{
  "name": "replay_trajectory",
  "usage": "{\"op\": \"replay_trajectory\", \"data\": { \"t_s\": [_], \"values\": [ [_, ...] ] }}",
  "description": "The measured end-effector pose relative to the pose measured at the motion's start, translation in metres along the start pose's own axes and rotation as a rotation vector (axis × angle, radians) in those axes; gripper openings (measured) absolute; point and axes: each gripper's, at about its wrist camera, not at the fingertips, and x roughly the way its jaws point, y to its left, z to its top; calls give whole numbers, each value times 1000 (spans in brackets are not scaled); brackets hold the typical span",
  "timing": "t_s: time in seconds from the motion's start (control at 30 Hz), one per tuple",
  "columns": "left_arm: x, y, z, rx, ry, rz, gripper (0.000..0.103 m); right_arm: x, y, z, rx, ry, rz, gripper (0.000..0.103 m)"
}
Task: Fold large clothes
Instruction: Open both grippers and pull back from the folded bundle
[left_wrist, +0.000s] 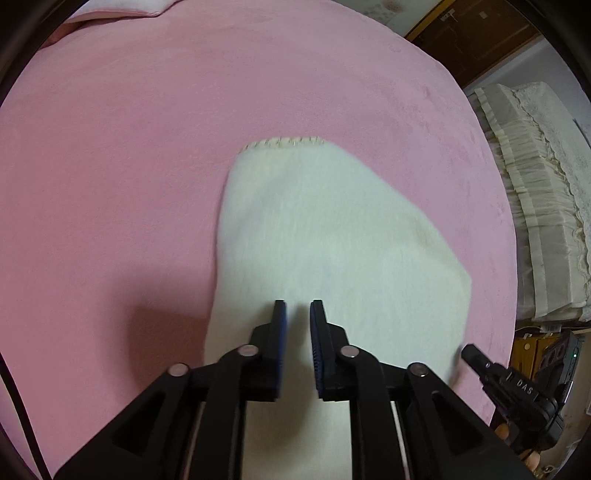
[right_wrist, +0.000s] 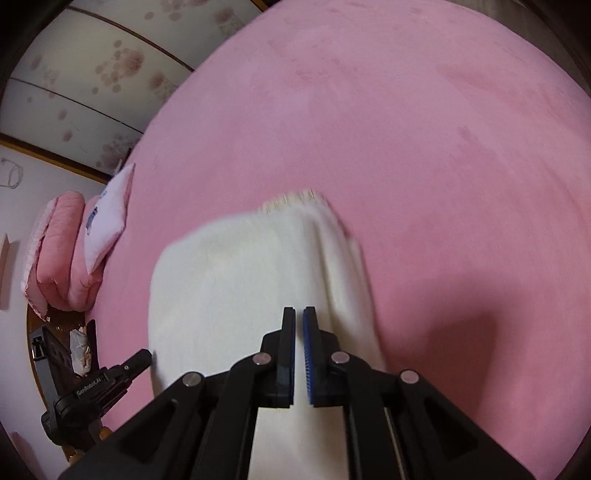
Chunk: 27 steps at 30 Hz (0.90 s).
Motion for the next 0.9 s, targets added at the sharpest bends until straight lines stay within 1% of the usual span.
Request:
{"op": "replay_trajectory", "data": {
  "t_s": [0.07,0.1,0.13,0.17,0.2,0.23,0.27,0.33,0.4,0.43,0.47,0.5,0.57,0.6,0.63,0.67,0.7,0.73,0.77,0.83,0.9],
  "values": [
    [-7,-7,-16,11,19,6,17,-4,0,-20,11,53,-9,6],
    [-12,-12,-25,25,24,24,19,-7,1,-31,6,73,-14,6],
    [-21,-9,-33,36,25,43,25,-9,4,-39,-3,80,-15,6],
    [-25,-13,-41,45,24,72,36,-11,8,-50,-19,93,-24,6],
    [-29,-16,-50,44,19,109,43,-12,10,-58,-30,105,-34,6],
    [-39,-5,-58,39,17,129,54,-13,12,-63,-36,117,-40,8],
    [-47,0,-66,30,12,143,57,-13,16,-70,-50,134,-54,9],
    [-55,-4,-76,31,14,149,57,-16,27,-79,-95,146,-76,9],
    [-64,-11,-88,69,17,170,57,-19,39,-86,-149,145,-114,9],
    [-71,-7,-91,86,14,183,59,-22,45,-89,-172,143,-129,11],
    [-78,-6,-96,108,13,213,64,-24,50,-91,-190,141,-140,17],
    [-86,-5,-102,127,10,244,67,-28,55,-93,-207,132,-147,20],
    [-98,-7,-110,153,-3,281,68,-39,62,-95,-223,106,-159,35],
    [-105,-9,-113,169,-9,301,69,-45,63,-96,-229,95,-162,39],
    [-106,-13,-111,179,-10,310,72,-51,67,-96,-237,86,-168,46],
    [-112,-15,-113,187,-15,317,79,-57,70,-97,-248,79,-172,53],
    [-118,-17,-115,195,-21,319,81,-62,72,-98,-257,75,-172,56],
    [-122,-18,-115,200,-26,320,83,-67,75,-99,-266,72,-172,61],
    [-126,-19,-117,205,-33,320,83,-73,76,-102,-272,71,-173,65],
    [-135,-20,-120,213,-36,322,85,-81,76,-106,-278,75,-176,69],
    [-138,-20,-121,208,-13,332,86,-86,80,-108,-279,87,-179,70]
  ]
}}
